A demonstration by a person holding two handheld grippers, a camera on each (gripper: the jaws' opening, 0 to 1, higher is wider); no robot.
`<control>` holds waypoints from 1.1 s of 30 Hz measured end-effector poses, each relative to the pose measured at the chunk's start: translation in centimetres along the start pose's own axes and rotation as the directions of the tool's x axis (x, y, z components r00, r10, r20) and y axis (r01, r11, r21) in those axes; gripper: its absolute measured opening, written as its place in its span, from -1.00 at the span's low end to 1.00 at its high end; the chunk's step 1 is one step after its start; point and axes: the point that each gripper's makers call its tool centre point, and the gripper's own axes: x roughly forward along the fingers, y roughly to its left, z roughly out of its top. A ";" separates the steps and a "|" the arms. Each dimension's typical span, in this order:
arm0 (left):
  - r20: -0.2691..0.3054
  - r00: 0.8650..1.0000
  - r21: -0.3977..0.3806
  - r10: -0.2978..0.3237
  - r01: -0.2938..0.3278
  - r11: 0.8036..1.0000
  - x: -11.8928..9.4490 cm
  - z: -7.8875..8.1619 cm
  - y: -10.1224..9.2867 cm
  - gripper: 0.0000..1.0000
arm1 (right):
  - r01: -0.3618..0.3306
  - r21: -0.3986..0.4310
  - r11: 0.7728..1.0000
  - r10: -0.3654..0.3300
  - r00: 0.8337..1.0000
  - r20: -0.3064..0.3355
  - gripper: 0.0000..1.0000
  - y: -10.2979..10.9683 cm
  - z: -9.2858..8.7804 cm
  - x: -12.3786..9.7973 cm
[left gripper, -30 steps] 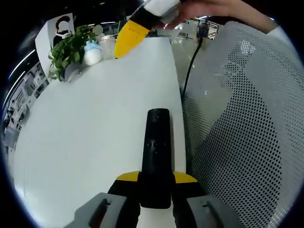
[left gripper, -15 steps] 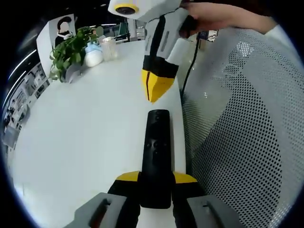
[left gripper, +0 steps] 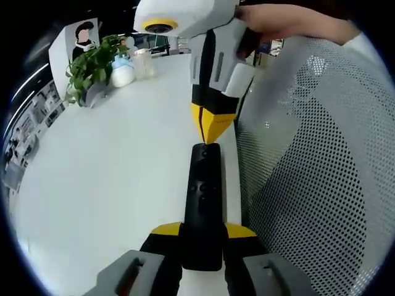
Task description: Press the specified remote control buttons in sequence, fully releasing each button before pressing the next.
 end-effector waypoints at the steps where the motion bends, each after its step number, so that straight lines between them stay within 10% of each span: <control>1: 0.000 1.000 0.000 0.001 -0.001 1.000 0.0 0.0 0.0 -0.52 | 0.005 -0.006 1.000 -0.005 1.000 -0.006 -1.00 -0.2 0.0 0.1; 33: 0.007 1.000 -0.014 -0.003 0.003 1.000 0.1 0.0 0.1 -0.51 | 0.007 0.020 1.000 -0.007 1.000 0.008 -1.00 -0.4 -0.2 0.6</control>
